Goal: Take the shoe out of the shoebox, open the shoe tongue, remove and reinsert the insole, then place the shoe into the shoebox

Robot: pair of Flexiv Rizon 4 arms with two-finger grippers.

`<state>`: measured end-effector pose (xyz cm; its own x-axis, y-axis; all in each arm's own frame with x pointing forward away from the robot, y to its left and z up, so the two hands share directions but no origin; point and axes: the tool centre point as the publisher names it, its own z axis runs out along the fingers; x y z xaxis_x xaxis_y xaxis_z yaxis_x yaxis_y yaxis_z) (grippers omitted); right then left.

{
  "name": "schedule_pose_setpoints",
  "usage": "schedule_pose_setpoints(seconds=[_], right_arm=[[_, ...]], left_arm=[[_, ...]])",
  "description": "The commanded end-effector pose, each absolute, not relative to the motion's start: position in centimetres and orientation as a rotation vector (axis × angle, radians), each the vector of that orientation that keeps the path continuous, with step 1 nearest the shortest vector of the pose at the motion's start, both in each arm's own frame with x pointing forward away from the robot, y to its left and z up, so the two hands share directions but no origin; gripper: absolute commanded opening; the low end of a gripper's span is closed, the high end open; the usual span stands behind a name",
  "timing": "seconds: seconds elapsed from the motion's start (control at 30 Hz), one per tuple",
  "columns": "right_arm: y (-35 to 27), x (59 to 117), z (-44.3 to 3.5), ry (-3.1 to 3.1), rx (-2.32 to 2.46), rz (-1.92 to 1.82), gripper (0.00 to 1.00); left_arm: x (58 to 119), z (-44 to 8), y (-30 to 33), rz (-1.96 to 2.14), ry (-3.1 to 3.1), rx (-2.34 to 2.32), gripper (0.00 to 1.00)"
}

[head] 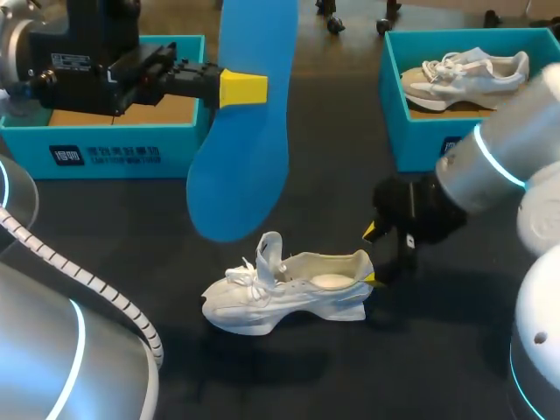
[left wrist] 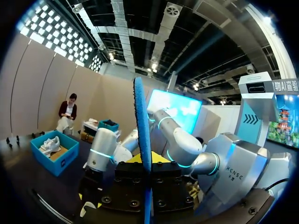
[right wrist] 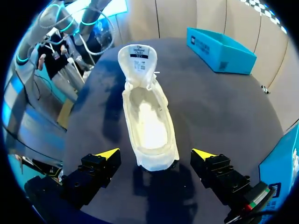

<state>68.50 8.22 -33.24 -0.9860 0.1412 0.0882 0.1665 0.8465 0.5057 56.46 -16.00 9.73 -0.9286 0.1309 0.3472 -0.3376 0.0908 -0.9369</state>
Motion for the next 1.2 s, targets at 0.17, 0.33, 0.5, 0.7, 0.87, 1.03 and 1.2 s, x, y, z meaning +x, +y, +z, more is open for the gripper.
schedule_pose_setpoints(seconds=[0.17, 0.33, 0.5, 0.7, 0.87, 1.03, 1.2], right_arm=[[9.5, 67.7, -30.9, -3.052, -0.331, 0.041, 1.00], [9.2, 67.5, -30.5, -3.081, -0.383, 0.035, 1.00], [9.2, 67.5, -30.5, -3.081, -0.383, 0.035, 1.00], [10.6, 68.0, -31.1, -3.081, -0.330, 0.050, 1.00], [10.7, 67.9, -31.2, -3.091, -0.317, 0.042, 1.00], [10.2, 67.6, -31.2, -3.098, -0.314, 0.039, 1.00], [10.7, 67.5, -31.7, -3.104, -0.279, 0.008, 1.00]], left_arm=[[56.6, 9.8, -16.1, 1.896, -2.035, 0.202, 0.00], [56.6, 9.8, -16.1, 1.896, -2.035, 0.202, 0.00], [56.6, 9.8, -16.1, 1.896, -2.035, 0.202, 0.00], [56.6, 9.8, -16.1, 1.896, -2.035, 0.202, 0.00], [56.6, 9.8, -16.1, 1.896, -2.035, 0.202, 0.00], [56.6, 9.8, -16.1, 1.896, -2.035, 0.202, 0.00], [56.6, 9.8, -16.1, 1.896, -2.035, 0.202, 0.00]])
